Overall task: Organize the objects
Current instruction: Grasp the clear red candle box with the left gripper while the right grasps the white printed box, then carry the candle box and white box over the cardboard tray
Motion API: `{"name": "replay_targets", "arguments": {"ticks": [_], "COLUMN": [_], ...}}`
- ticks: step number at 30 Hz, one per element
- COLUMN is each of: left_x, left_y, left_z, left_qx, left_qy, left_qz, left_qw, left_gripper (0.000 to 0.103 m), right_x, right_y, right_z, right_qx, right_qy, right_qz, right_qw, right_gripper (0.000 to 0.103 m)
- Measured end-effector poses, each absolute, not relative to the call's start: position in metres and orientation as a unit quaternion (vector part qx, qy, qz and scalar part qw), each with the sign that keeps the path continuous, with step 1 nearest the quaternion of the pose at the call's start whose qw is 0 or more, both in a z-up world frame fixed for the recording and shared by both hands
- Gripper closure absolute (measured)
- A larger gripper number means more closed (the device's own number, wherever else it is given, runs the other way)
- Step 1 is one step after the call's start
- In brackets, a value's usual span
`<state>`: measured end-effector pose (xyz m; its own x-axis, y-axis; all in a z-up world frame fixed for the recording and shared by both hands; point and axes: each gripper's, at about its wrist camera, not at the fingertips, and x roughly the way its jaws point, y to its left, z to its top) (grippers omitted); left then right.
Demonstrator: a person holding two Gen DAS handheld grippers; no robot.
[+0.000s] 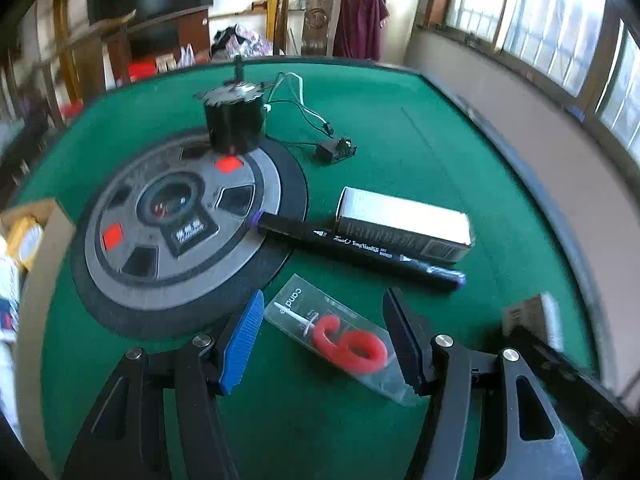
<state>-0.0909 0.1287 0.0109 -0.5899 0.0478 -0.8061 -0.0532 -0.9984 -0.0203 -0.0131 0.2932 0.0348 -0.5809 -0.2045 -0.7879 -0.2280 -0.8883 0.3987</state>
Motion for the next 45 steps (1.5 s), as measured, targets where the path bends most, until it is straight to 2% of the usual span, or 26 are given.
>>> {"name": "replay_targets", "arguments": {"ticks": [5, 14, 17, 22, 23, 24, 25, 26, 33, 36, 39, 45], "left_x": [-0.082, -0.056, -0.053, -0.060, -0.060, -0.060, -0.058, -0.056, -0.041, -0.030, -0.017, 0.017], "left_y": [0.137, 0.070, 0.072, 0.089, 0.089, 0.088, 0.086, 0.087, 0.070, 0.059, 0.042, -0.015], "left_z": [0.006, -0.001, -0.002, -0.003, -0.003, -0.003, -0.002, -0.001, 0.009, 0.023, 0.037, 0.058], "left_qx": [-0.450, -0.482, -0.475, -0.450, -0.449, -0.451, -0.451, -0.450, -0.456, -0.443, -0.428, -0.400], "left_qy": [0.079, 0.033, 0.040, 0.068, 0.065, 0.056, 0.044, 0.051, 0.013, -0.001, -0.016, -0.057], "left_qz": [0.889, 0.874, 0.877, 0.888, 0.889, 0.888, 0.888, 0.888, 0.881, 0.887, 0.895, 0.910], "left_qw": [0.036, 0.045, 0.053, 0.066, 0.065, 0.069, 0.079, 0.078, 0.122, 0.128, 0.124, 0.094], "left_gripper": [0.048, 0.047, 0.047, 0.047, 0.048, 0.057, 0.075, 0.080, 0.081, 0.080, 0.080, 0.080], "right_x": [-0.015, -0.015, -0.016, -0.018, -0.018, -0.018, -0.018, -0.018, -0.019, -0.018, -0.017, -0.017], "right_y": [0.292, 0.286, 0.281, 0.276, 0.276, 0.277, 0.277, 0.277, 0.268, 0.266, 0.267, 0.274], "right_z": [0.034, 0.034, 0.035, 0.035, 0.035, 0.034, 0.034, 0.034, 0.035, 0.035, 0.035, 0.034], "right_qx": [-0.458, -0.456, -0.454, -0.450, -0.449, -0.449, -0.448, -0.447, -0.449, -0.449, -0.448, -0.441], "right_qy": [0.235, 0.220, 0.208, 0.193, 0.194, 0.195, 0.198, 0.200, 0.173, 0.161, 0.152, 0.176], "right_qz": [0.857, 0.862, 0.866, 0.872, 0.872, 0.872, 0.872, 0.872, 0.877, 0.879, 0.880, 0.880], "right_qw": [0.007, 0.012, 0.013, 0.015, 0.014, 0.014, 0.012, 0.009, 0.011, 0.013, 0.026, 0.017], "right_gripper": [0.069, 0.065, 0.060, 0.057, 0.056, 0.056, 0.054, 0.052, 0.047, 0.049, 0.069, 0.070]}}
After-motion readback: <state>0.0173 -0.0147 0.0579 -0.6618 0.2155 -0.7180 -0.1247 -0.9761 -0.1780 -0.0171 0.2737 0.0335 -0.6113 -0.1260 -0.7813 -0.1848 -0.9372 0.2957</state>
